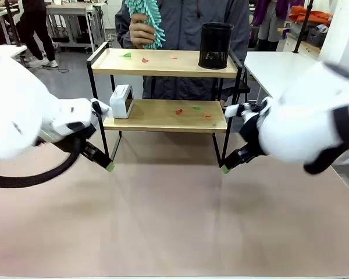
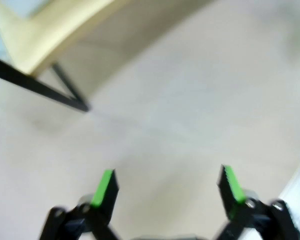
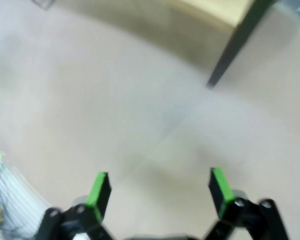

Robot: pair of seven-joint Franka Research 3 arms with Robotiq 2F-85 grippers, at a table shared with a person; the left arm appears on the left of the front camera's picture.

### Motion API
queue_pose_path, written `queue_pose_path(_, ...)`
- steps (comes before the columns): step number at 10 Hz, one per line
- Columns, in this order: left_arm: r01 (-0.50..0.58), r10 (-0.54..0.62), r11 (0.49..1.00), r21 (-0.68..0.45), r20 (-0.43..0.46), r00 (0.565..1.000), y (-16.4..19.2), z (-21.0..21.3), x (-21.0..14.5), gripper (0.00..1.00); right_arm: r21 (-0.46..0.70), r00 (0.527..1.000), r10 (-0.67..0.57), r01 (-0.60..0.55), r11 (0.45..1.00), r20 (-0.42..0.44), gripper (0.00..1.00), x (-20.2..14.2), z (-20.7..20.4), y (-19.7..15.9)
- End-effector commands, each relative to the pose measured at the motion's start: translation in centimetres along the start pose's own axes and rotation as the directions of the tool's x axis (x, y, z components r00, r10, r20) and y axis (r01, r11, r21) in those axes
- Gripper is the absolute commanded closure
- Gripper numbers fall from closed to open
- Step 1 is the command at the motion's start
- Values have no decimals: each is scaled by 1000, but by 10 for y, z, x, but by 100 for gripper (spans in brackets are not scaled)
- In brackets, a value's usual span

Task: Clean the shelf.
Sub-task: Pick up the Duster from the human.

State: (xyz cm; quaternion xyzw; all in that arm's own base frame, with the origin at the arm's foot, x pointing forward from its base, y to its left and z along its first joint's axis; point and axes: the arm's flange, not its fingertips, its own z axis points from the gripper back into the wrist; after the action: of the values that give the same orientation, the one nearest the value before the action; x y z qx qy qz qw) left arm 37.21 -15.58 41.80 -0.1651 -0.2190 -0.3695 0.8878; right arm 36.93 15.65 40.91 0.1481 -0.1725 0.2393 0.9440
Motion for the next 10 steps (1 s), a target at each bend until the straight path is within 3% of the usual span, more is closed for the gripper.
queue_pose_path(1, -47, 71, 967, -249, 88, 994, 62, 112, -37, 0, 250, 942, -334, 323, 913, 3, 0, -19, 110, -45)
queue_pose_path(2, -124, 180, 957, -261, 202, 963, 89, 150, -61, 0, 415, 887, -455, 387, 823, 75, 0, -43, 147, -74)
queue_pose_path(3, -228, 337, 918, -325, 334, 880, 121, 182, -90, 0, 572, 835, -538, 390, 722, 110, 0, -77, 173, -111)
queue_pose_path(4, -318, 496, 850, -420, 432, 753, 150, 197, -124, 0, 674, 731, -665, 416, 610, 152, 0, -113, 186, -155)
queue_pose_path(6, -429, 726, 679, -596, 460, 511, 193, 187, -181, 0, 803, 474, -868, 455, 384, 147, 0, -182, 173, -225)
queue_pose_path(7, -539, 791, 610, -581, 407, 457, 202, 172, -192, 0, 776, 392, -902, 508, 374, 178, 0, -194, 160, -232)
queue_pose_path(8, -720, 891, 453, -526, 246, 381, 213, 161, -184, 0, 644, 708, -696, 478, 597, 119, 0, -176, 208, -197)
queue_pose_path(9, -489, 722, 685, -540, 413, 556, 196, 207, -216, 0, 644, 708, -696, 478, 597, 119, 0, -176, 208, -197)
queue_pose_path(10, -489, 722, 685, -540, 413, 556, 196, 207, -216, 0, 644, 708, -696, 478, 597, 119, 0, -176, 208, -197)
